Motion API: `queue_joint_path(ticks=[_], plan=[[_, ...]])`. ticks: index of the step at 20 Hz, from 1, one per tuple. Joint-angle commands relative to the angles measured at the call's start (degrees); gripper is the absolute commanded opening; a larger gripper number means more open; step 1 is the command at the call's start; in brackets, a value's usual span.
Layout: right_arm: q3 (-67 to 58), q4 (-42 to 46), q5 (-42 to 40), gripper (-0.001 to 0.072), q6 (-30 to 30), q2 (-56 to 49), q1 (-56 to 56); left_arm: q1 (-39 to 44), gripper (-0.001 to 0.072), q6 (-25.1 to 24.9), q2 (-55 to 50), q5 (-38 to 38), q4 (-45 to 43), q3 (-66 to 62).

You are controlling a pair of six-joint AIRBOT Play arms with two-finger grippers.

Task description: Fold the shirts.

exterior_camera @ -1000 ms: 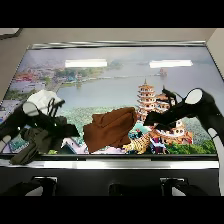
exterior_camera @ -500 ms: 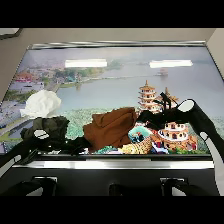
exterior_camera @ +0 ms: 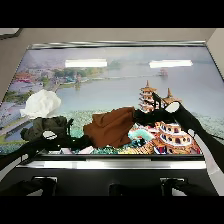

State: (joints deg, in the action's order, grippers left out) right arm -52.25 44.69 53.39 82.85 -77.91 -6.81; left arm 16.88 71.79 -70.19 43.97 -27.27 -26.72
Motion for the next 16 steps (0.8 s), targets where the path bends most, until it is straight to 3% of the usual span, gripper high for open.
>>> queue_joint_path(ticks=[1, 5, 10, 13, 16], plan=[[-2.16, 0.87, -0.81, 0.0036, -3.61, 0.9, -0.59, -0.17, 0.0023, -4.57, 2.51, 0.5, 0.63, -4.74], [-13.84, 9.18, -1.55, 0.0036, -5.51, 9.97, -0.59, -3.74, 0.0022, -4.52, 15.91, -3.15, -8.46, -17.75], [-41.07, 7.43, -8.59, 0.0037, -8.07, 23.12, -0.59, -10.88, 0.0022, -3.69, 32.54, -15.69, -8.76, -43.8], [-51.87, 2.82, -10.38, 0.0037, -8.04, 28.65, -0.59, -9.64, 0.0023, -3.69, 35.01, -13.94, -8.76, -58.69], [-52.85, 3.48, -8.79, 0.0037, -5.57, 33.0, -0.59, -8.59, 0.0022, -3.67, 35.34, -13.38, -8.76, -64.94]])
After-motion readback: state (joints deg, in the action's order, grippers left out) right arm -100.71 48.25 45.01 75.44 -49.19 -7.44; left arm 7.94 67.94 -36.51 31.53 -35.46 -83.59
